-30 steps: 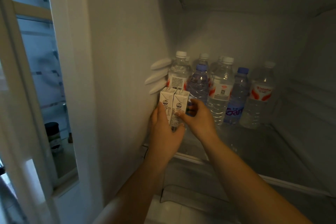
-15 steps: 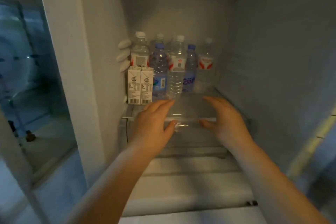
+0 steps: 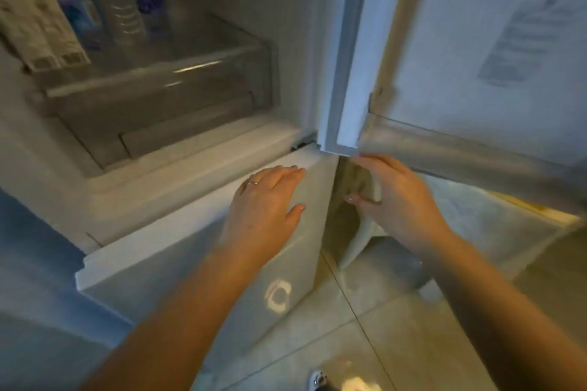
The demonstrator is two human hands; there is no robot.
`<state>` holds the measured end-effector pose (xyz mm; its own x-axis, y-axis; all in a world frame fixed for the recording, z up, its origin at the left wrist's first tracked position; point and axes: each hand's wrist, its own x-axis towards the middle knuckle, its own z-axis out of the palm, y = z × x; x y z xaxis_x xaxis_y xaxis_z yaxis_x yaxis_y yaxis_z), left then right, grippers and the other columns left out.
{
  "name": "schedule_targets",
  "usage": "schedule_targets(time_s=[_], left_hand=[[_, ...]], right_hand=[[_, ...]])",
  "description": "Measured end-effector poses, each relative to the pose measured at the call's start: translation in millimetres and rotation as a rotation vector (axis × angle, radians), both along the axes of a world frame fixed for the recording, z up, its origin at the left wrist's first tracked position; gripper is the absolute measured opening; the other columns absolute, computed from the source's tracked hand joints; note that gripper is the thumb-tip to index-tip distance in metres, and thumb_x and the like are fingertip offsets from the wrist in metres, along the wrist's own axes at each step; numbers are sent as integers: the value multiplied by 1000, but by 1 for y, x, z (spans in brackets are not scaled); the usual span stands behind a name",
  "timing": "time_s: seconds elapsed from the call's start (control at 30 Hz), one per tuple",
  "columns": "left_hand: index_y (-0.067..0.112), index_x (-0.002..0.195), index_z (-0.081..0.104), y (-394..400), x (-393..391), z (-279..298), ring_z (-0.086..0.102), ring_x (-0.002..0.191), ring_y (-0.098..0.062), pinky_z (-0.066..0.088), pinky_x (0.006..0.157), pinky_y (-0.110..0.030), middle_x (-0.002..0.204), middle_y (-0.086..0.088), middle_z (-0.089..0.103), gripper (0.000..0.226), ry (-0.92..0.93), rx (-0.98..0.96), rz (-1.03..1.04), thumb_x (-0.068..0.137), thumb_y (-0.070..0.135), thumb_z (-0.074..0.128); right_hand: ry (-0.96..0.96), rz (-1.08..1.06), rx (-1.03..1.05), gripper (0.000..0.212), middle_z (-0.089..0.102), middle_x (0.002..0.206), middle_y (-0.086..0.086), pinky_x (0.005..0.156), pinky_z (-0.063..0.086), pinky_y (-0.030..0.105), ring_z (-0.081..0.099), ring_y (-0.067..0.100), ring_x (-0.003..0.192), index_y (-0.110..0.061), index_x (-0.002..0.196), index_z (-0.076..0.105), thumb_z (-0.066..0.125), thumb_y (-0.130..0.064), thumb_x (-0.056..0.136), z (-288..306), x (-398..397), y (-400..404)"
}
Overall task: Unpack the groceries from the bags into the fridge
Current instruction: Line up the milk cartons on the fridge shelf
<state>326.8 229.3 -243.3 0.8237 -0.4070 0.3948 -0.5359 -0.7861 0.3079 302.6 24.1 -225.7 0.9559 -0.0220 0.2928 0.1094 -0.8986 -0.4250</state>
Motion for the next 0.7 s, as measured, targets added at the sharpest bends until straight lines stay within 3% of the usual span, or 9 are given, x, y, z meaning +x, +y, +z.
schedule_targets(time_s=[0.2,0.3,0.47,0.7], left_hand=[[10,119,62,-94,-53,-43,62,104,-28,49,89,-41,116,-7,66,52,19,90,-317,70,20,79],[10,119,62,-151,-82,-57,61,105,-28,47,90,-41,116,-7,65,49,67,97,-432,73,24,69],[12,126,57,-266,-138,-78,56,113,-27,44,93,-40,123,-5,61,52,128,154,-611,78,23,74],[12,128,55,-428,-222,-102,55,116,-29,44,95,-44,126,-9,59,51,178,197,-785,81,23,71]], right_hand=[[120,-227,34,60,46,138,-4,102,37,33,42,16,126,-25,134,49,72,-33,78,-43,-107,-84],[173,-354,66,61,49,137,0,103,37,34,45,19,125,-22,133,50,73,-33,77,-63,-163,-132],[278,-530,57,62,47,140,2,104,32,30,42,20,128,-21,135,48,71,-34,79,-91,-256,-226],[382,-691,74,63,48,138,7,104,34,38,43,26,128,-17,133,50,73,-33,77,-111,-374,-359]])
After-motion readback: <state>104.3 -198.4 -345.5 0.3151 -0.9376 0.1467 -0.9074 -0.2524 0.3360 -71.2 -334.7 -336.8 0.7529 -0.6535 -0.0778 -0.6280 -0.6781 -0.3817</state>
